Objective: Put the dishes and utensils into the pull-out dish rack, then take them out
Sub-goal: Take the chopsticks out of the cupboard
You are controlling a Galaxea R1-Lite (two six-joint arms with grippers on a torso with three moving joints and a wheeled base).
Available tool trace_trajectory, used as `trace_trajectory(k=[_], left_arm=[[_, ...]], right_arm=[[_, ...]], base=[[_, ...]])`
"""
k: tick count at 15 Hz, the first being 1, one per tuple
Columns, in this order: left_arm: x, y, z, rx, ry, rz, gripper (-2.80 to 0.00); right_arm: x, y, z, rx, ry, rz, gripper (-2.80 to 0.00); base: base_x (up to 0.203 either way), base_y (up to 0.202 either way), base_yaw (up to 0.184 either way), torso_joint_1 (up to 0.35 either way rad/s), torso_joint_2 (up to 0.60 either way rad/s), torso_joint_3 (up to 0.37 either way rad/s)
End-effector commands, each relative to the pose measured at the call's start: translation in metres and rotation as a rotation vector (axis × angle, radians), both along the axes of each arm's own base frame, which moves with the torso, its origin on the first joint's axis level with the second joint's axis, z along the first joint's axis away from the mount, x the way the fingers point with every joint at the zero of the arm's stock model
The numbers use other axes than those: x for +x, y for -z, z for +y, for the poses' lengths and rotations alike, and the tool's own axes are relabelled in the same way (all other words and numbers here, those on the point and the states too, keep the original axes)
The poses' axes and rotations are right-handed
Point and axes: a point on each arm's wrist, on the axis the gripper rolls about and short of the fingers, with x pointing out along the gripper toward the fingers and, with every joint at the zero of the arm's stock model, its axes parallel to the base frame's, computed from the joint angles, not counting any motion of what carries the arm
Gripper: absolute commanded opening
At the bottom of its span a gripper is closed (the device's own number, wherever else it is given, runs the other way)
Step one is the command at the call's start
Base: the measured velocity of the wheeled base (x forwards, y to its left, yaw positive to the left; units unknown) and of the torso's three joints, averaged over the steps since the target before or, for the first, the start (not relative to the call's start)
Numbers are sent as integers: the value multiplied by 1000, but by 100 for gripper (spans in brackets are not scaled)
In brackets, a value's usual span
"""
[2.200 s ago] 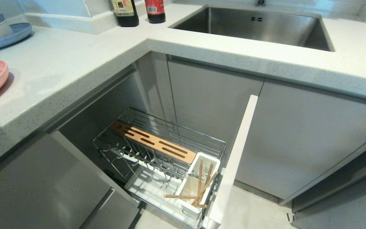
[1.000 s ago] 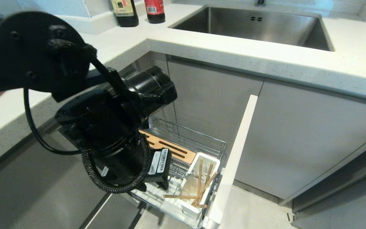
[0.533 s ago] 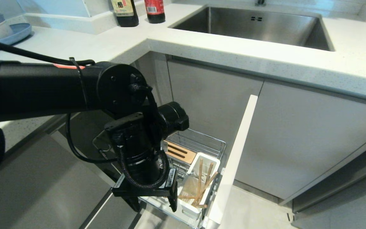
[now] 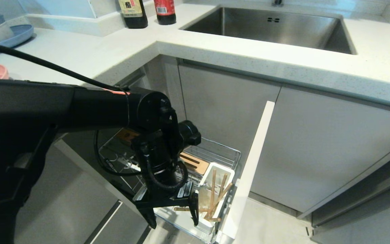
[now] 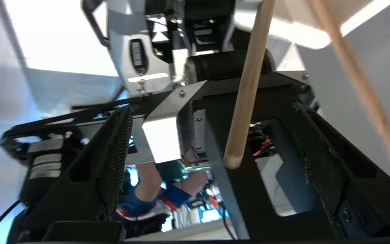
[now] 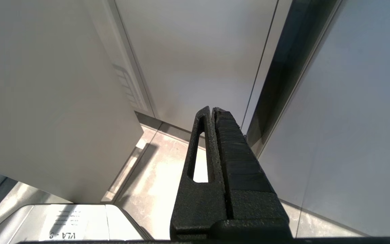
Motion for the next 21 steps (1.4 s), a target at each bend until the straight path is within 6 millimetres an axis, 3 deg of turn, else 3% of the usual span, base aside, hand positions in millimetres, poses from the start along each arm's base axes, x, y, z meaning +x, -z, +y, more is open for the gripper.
trace_trajectory(k=[1, 11, 12, 21], left_arm=[[8, 11, -2, 3, -17, 29, 0], [24, 25, -4, -31, -51, 51, 0], [26, 25, -4, -35, -53, 46, -280], [25, 19, -10, -87, -108, 57, -280]], right_arm=[[0, 0, 0, 0, 0, 1, -280], [0, 0, 0, 0, -1, 1, -280], [0, 0, 0, 0, 0, 1, -280], [0, 0, 0, 0, -1, 1, -280]], base=[[0, 0, 0, 0, 0, 0], [0, 0, 0, 0, 0, 0], [0, 0, 0, 0, 0, 0], [0, 0, 0, 0, 0, 0]])
